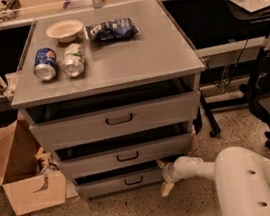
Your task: Open bottom drawer
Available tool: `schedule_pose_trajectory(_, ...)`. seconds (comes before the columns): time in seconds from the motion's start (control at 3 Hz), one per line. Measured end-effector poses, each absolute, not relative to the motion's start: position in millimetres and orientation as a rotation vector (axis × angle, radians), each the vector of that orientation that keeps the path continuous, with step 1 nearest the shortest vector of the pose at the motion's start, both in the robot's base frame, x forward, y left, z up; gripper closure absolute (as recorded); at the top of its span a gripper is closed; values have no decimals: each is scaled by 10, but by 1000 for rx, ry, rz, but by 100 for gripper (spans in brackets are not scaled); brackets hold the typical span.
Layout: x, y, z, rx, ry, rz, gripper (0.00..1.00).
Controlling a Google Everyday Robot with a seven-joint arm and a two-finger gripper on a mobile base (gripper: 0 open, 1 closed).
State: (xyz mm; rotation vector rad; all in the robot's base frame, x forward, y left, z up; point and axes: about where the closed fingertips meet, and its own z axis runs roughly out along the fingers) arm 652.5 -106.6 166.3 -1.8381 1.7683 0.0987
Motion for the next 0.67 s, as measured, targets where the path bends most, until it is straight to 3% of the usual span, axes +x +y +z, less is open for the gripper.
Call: schedule_pose_trajectory(0.67, 6462, -1006, 1595, -1874, 1796, 79, 40)
